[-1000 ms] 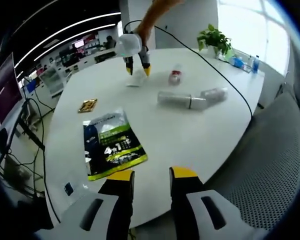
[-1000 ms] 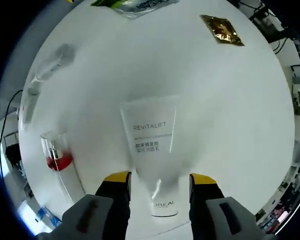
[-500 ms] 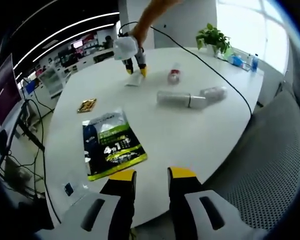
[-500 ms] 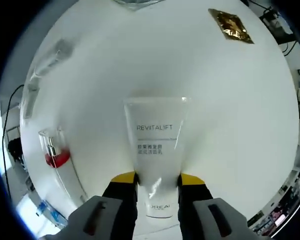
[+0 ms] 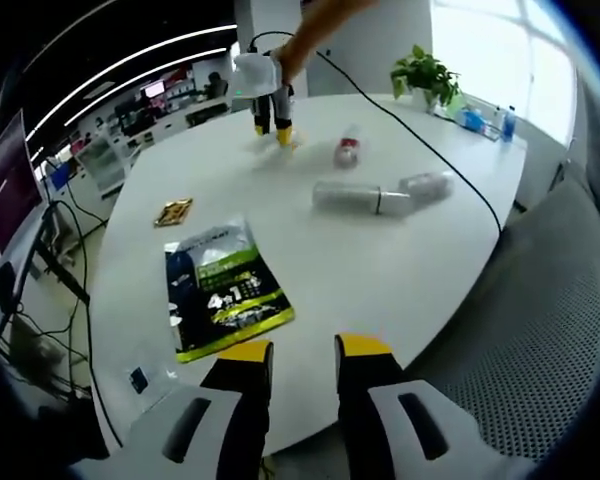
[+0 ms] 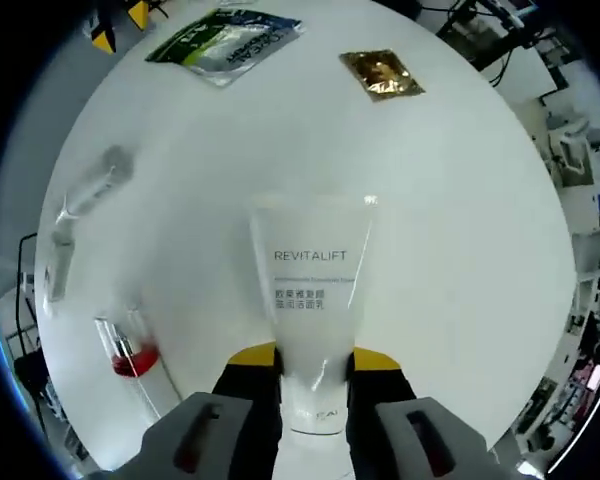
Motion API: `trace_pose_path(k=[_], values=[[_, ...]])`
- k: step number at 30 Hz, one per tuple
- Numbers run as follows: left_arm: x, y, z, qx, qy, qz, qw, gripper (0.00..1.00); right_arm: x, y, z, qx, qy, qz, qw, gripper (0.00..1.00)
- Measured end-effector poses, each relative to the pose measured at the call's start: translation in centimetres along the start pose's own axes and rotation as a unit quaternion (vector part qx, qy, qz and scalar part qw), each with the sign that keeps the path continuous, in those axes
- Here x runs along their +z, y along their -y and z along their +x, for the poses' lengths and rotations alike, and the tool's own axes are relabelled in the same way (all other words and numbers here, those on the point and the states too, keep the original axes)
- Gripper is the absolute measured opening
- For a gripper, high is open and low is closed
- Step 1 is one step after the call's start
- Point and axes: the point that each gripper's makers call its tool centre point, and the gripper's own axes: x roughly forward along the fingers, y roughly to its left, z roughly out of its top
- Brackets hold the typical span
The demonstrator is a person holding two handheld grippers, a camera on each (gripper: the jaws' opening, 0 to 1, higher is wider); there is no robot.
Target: Arrange the skincare products in the storage area until every visible bottle or jar stands upright without overlapping.
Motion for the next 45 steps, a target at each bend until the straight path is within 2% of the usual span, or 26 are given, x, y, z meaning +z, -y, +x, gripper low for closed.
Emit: trace_pose_path(k=[6, 11, 13, 18, 22, 26, 27, 28, 29, 30, 34, 35, 37, 41, 43, 45], values=[[0.0, 0.0, 0.0, 0.001, -0.001, 0.001, 1.0000, 0.22, -0.1, -0.2, -2.9, -0.035, 0.045, 0.058, 0.9967, 0.14], [0.2, 0.0, 0.0, 0.000, 0.002, 0.001, 1.0000, 0.24, -0.2, -0.5, -6.5, -0.063, 0.089, 0.099, 0.9891, 0.14], [0.2, 0.1, 0.0, 0.000, 0.001, 0.002, 1.0000, 0.25, -0.3, -0.2, -8.3, -0.084, 0.110, 0.121, 0.9829, 0.14], [0.4, 0.2, 0.0, -0.002, 0.007, 0.000, 1.0000, 0.25, -0.3, -0.5, -13.0, -0.131, 0.168, 0.188, 0.9589, 0.14], [0.5, 0.3, 0.0, -0.007, 0.008, 0.004, 0.9999, 0.27, -0.1, -1.4, -17.0, -0.166, 0.227, 0.246, 0.9276, 0.14], [0.7, 0.4, 0.0, -0.010, 0.014, 0.001, 0.9999, 0.27, 0.2, -2.8, -20.3, -0.194, 0.285, 0.298, 0.8900, 0.14], [0.7, 0.5, 0.0, -0.013, 0.013, -0.002, 0.9998, 0.27, 0.3, -3.2, -20.7, -0.197, 0.292, 0.304, 0.8852, 0.14], [0.7, 0.6, 0.0, -0.016, 0.014, -0.005, 0.9998, 0.27, 0.2, -3.9, -21.4, -0.205, 0.301, 0.316, 0.8759, 0.14], [0.7, 0.6, 0.0, -0.016, 0.016, -0.004, 0.9997, 0.27, 0.1, -4.7, -22.0, -0.210, 0.309, 0.322, 0.8701, 0.14], [0.8, 0.6, 0.0, -0.017, 0.015, -0.004, 0.9997, 0.28, 0.1, -5.1, -22.4, -0.215, 0.313, 0.330, 0.8642, 0.14], [0.7, 0.6, 0.0, -0.017, 0.011, -0.009, 0.9998, 0.33, 0.1, -7.6, -24.4, -0.227, 0.352, 0.370, 0.8291, 0.15], [0.8, 0.6, 0.0, -0.017, 0.013, -0.008, 0.9997, 0.33, 0.1, -8.1, -24.7, -0.231, 0.359, 0.375, 0.8227, 0.15], [0.9, 0.6, 0.0, -0.016, 0.012, -0.007, 0.9998, 0.33, 0.1, -9.3, -25.3, -0.238, 0.363, 0.382, 0.8157, 0.15], [1.0, 0.7, 0.0, -0.016, 0.009, 0.001, 0.9998, 0.32, 0.2, -11.1, -26.5, -0.253, 0.392, 0.409, 0.7840, 0.15], [0.8, 0.7, 0.0, -0.015, 0.003, 0.001, 0.9999, 0.32, 0.4, -12.1, -27.1, -0.256, 0.413, 0.423, 0.7648, 0.15], [0.4, 0.7, 0.1, -0.014, -0.008, -0.001, 0.9999, 0.33, 0.4, -13.5, -27.5, -0.258, 0.420, 0.435, 0.7539, 0.15]])
